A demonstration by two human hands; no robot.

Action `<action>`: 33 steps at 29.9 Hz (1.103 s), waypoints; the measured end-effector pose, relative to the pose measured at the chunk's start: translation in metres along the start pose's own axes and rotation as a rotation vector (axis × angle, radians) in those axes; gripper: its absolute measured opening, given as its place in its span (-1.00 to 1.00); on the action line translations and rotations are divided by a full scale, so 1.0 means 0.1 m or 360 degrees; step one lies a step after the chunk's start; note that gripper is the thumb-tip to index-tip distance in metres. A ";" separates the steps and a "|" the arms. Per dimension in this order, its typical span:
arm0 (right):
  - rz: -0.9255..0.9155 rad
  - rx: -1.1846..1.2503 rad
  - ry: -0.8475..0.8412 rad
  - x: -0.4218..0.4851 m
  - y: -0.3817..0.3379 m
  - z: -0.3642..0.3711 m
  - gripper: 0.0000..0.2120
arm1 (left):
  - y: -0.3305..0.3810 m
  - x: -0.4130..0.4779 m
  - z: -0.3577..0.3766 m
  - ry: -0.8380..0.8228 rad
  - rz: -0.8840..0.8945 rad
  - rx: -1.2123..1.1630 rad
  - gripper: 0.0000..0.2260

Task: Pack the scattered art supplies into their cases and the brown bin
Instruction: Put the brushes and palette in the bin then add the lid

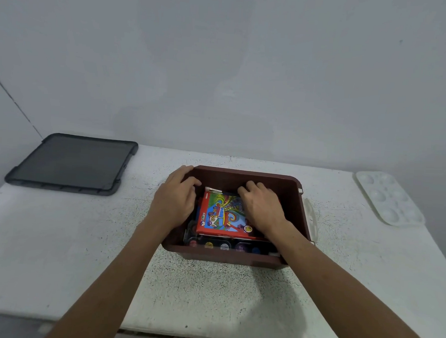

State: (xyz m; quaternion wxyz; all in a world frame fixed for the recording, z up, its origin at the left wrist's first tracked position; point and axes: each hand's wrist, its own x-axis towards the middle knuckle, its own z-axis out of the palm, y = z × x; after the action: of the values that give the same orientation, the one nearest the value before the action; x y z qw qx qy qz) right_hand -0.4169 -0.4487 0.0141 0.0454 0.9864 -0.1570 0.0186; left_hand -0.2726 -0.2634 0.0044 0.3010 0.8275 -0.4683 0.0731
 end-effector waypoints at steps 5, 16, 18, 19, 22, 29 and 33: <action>-0.0185 -0.0133 -0.0015 0.06 0.02 -0.05 -0.62 | 0.02 0.00 -0.02 0.0003 -0.0002 -0.0008 -0.76; -0.0280 -0.0165 -0.0102 0.10 0.04 -0.01 -0.74 | 0.02 -0.01 -0.02 0.0012 -0.0009 0.0010 -0.82; -0.0262 -0.0101 -0.0043 0.08 0.05 0.01 -0.76 | 0.02 -0.01 -0.02 0.0009 -0.0011 0.0018 -0.84; -0.0247 -0.0069 -0.0011 0.07 0.05 0.03 -0.76 | 0.02 0.00 -0.02 0.0009 -0.0011 0.0017 -0.84; -0.0220 -0.0041 0.0051 0.06 0.07 0.08 -0.79 | 0.03 0.01 -0.01 0.0014 -0.0024 0.0005 -0.84; -0.0196 0.0062 0.0061 0.07 0.05 0.10 -0.73 | 0.04 0.01 -0.02 0.0013 -0.0007 0.0035 -0.85; -0.0192 0.0138 -0.0016 0.06 0.05 0.12 -0.64 | 0.04 0.01 -0.03 0.0014 -0.0009 0.0031 -0.85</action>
State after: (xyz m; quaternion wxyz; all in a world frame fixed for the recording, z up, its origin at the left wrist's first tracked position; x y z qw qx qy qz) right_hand -0.4125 -0.4567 0.0028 0.0029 0.9952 -0.0965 0.0175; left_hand -0.2754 -0.2640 0.0087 0.2951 0.8314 -0.4639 0.0804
